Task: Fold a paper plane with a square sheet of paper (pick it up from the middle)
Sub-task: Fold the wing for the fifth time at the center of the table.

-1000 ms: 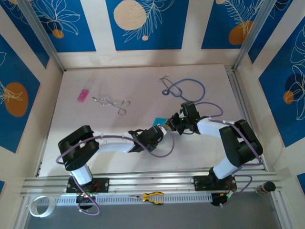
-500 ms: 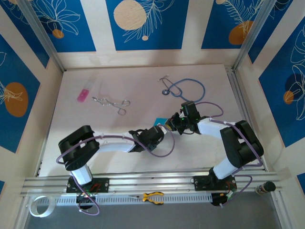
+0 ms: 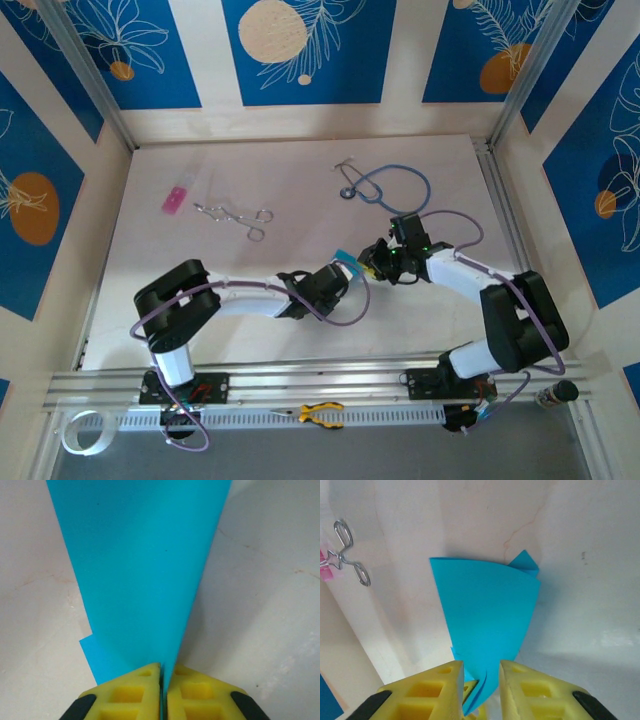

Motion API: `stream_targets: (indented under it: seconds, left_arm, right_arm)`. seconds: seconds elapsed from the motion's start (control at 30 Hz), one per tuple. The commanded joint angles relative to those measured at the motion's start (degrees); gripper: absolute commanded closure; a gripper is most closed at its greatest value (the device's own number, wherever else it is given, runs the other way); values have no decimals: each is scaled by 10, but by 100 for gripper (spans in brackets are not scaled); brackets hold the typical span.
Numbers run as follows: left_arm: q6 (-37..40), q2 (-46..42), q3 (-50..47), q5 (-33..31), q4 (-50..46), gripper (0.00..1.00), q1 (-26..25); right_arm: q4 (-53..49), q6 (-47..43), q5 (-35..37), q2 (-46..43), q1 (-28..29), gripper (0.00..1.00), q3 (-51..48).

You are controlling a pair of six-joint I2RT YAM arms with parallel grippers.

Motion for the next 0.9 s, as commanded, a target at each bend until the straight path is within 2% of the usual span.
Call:
stream_targets:
  seconds: [0.0,0.1,0.2,0.47,0.57,0.67,0.77,0.87]
  left_arm:
    - [-23,8,9,51,-6,93,4]
    - [-36,3,9,88,-2,97,18]
    - [-53,-5,2,161,18,100,44]
    - [-116,4,-30,376,113,100,124]
    - [-143,19,-43,432,150,100,147]
    - [-163,32,-51,468,176,100,163]
    - [-163,39,-48,473,172,100,168]
    - [-155,43,-42,469,157,97,169]
  right_arm:
    - [-34,-27,6,-24,-6,74,-11]
    - [-19,-42,-8,-42,-5,74,-22]
    - [9,-52,-17,-69,-4,74,-45]
    - [50,-79,5,-146,-3,74,-92]
    - [70,-91,15,-162,0,75,-106]
    - [91,-111,15,-168,7,75,-117]
    - [93,-120,10,-163,15,74,-119]
    - [107,-126,-35,-142,16,74,-117]
